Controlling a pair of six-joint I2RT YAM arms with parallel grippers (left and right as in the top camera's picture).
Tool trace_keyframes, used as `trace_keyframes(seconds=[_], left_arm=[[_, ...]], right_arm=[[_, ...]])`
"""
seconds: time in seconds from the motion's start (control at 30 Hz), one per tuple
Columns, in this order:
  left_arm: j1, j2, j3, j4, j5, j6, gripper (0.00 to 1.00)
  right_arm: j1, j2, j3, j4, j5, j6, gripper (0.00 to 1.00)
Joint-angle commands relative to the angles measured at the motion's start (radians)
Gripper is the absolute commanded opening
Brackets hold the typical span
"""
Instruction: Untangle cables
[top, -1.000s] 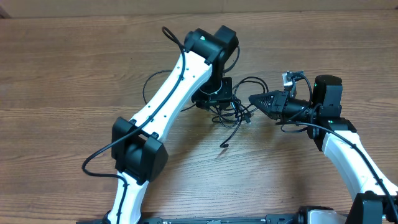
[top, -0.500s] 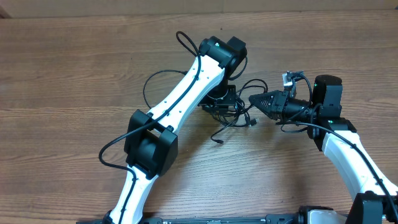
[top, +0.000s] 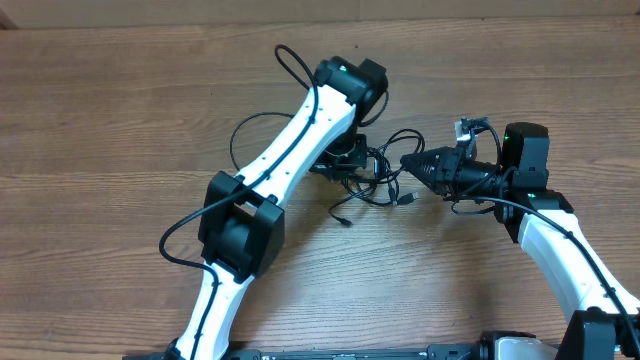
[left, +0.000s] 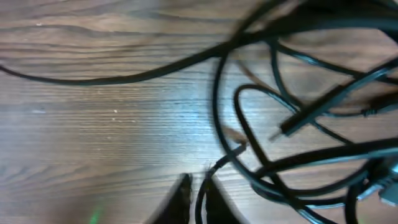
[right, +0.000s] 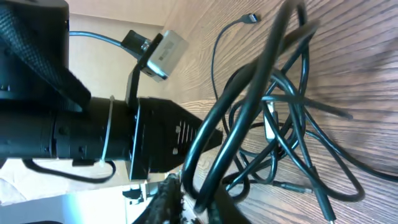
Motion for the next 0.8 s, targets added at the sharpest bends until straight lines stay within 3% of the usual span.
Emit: trace_keyframes(seconds=[0.0,0.07,0.2,0.33,0.43,0.57,0.67,0.77], left_arm=[[0.005,0.009,0.002,0.009,-0.016,-0.035,0.29],[-0.001,0.009,0.002,0.030,-0.016,-0.048,0.40],[-0.001,0.009,0.002,0.072,-0.012,-0.106,0.45],[0.000,0.009,0.002,0.154,-0.012,-0.181,0.66],[0.000,0.009,0.002,0.275,0.022,-0.213,0.73],[-0.001,0.013,0.002,0.406,0.060,-0.243,0.73],[-0.001,0.017,0.002,0.451,0.058,-0.323,0.63],[-0.001,0.033,0.002,0.454,0.054,-0.360,0.61]], right_arm=[[-0.005,-0.023,0.010,0.003,0.017,0.000,0.15],[-0.005,-0.023,0.010,0.003,0.017,0.000,0.18],[-0.005,-0.023,0.010,0.003,0.017,0.000,0.22],[-0.005,-0.023,0.010,-0.004,0.032,-0.001,0.26],[-0.005,-0.023,0.010,-0.031,0.061,-0.001,0.30],[-0.005,-0.023,0.010,-0.092,0.108,-0.005,0.31],[-0.005,-0.023,0.010,-0.113,0.122,-0.005,0.31],[-0.005,-0.023,0.010,-0.119,0.122,-0.009,0.31]])
